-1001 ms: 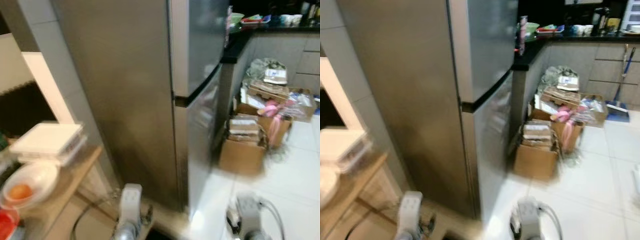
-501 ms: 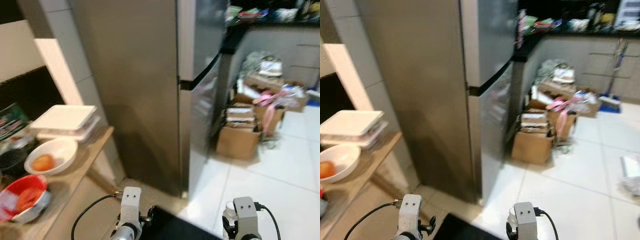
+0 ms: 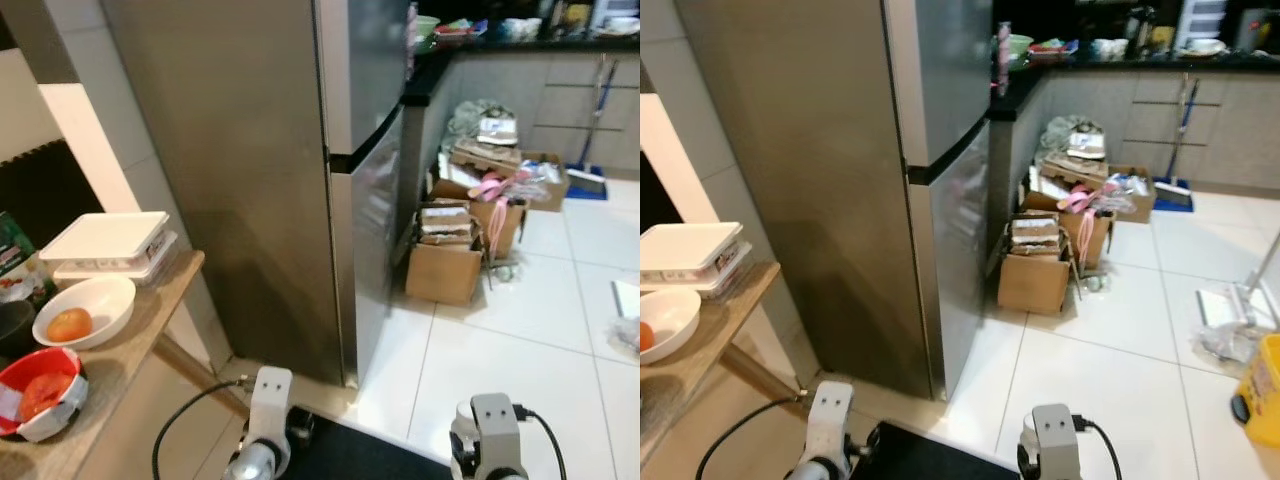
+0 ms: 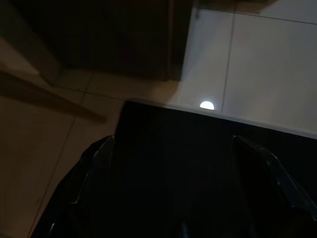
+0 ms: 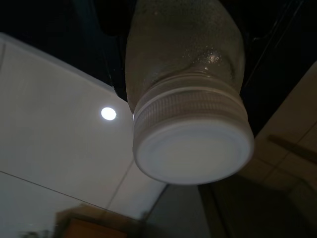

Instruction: Restocking fridge

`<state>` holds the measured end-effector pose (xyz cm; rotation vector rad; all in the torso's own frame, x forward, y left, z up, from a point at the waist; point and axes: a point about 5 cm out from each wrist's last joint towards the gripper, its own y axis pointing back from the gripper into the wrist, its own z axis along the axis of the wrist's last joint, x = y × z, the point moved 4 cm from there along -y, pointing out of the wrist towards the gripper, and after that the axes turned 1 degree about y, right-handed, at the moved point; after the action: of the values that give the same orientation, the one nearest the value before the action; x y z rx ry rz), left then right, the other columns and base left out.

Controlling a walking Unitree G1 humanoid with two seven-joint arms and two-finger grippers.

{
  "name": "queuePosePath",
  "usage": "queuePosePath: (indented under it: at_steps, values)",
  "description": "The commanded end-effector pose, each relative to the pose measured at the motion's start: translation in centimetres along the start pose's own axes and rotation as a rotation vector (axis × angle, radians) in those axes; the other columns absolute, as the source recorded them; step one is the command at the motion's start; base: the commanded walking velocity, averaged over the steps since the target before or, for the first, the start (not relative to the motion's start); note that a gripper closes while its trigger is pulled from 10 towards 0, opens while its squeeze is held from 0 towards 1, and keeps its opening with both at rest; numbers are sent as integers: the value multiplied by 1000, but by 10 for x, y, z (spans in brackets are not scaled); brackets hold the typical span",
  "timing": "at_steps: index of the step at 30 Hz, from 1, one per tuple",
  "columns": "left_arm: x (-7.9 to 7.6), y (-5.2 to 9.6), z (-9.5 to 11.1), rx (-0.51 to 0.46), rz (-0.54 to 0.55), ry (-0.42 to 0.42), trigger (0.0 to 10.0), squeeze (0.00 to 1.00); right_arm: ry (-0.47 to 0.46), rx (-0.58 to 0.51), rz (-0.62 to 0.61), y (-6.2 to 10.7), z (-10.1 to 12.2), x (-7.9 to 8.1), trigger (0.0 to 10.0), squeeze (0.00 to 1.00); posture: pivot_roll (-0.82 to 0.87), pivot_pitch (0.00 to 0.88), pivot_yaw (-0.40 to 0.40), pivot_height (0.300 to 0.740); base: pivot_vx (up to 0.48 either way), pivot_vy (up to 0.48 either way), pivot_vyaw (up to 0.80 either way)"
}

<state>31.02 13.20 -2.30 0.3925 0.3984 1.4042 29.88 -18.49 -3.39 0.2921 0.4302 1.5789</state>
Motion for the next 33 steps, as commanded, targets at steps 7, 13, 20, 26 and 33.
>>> queuePosePath:
  at_steps: [7, 13, 20, 26, 33]
  values:
    - [-4, 1, -1, -7, 3, -22, 10000, 0, -2, -16, -12, -1, 4, -4, 10000, 0, -72, 64, 64, 740, 0, 0, 0]
    - [-4, 1, -2, -2, -2, -1, 10000, 0, -3, -19, -13, -1, 5, -4, 10000, 0, -70, 62, 64, 740, 0, 0, 0]
    - [6, 1, -1, -1, 47, 58, 10000, 0, -4, -19, -11, -2, 6, -3, 10000, 0, -68, 63, 64, 740, 36, 0, 0]
    - [5, 1, 3, -24, 37, 71, 10000, 0, -1, -19, -11, -1, 5, -3, 10000, 0, -70, 64, 65, 740, 302, 0, 0]
    - [3, 1, 4, -25, 33, 76, 10000, 0, 2, -18, -10, 0, 4, -4, 10000, 0, -74, 62, 66, 740, 301, 0, 0]
